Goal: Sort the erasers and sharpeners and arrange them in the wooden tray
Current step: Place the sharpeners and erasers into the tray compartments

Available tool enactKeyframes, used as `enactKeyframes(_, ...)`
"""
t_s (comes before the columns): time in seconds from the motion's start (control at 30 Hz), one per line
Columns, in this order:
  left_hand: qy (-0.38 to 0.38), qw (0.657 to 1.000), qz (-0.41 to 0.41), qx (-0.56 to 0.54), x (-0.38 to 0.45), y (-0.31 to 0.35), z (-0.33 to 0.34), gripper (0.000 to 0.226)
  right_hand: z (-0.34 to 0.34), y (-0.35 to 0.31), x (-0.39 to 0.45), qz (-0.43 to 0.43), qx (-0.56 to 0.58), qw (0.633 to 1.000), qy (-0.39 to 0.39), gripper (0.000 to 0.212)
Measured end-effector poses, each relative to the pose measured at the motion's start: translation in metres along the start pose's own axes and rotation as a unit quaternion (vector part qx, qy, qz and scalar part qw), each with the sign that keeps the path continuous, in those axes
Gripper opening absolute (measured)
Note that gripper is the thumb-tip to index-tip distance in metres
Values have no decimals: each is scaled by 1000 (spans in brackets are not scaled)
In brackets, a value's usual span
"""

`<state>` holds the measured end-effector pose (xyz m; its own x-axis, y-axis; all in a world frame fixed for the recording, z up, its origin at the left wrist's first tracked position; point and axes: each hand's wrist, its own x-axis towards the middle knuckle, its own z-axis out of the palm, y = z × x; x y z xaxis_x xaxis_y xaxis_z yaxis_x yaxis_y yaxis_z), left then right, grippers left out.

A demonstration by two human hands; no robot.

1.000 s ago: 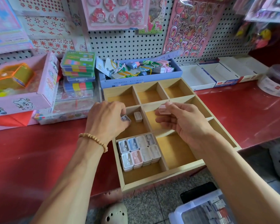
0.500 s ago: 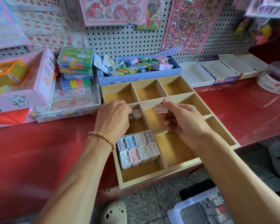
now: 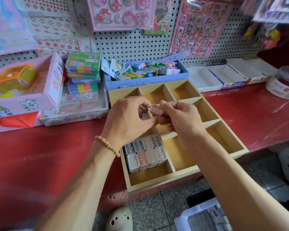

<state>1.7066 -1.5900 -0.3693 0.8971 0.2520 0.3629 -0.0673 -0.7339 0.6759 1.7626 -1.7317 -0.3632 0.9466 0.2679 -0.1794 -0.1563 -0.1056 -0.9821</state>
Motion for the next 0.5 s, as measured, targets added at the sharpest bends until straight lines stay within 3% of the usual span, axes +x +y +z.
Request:
enactKeyframes(0.37, 19, 1000, -3, 3, -9, -7, -3, 14, 9, -1, -8, -38, -55, 996, -51, 25)
enactKeyframes(0.5, 9, 1000, -8, -8, -11, -11, -7, 17, 9, -1, -6, -42, -84, 993, -67, 24)
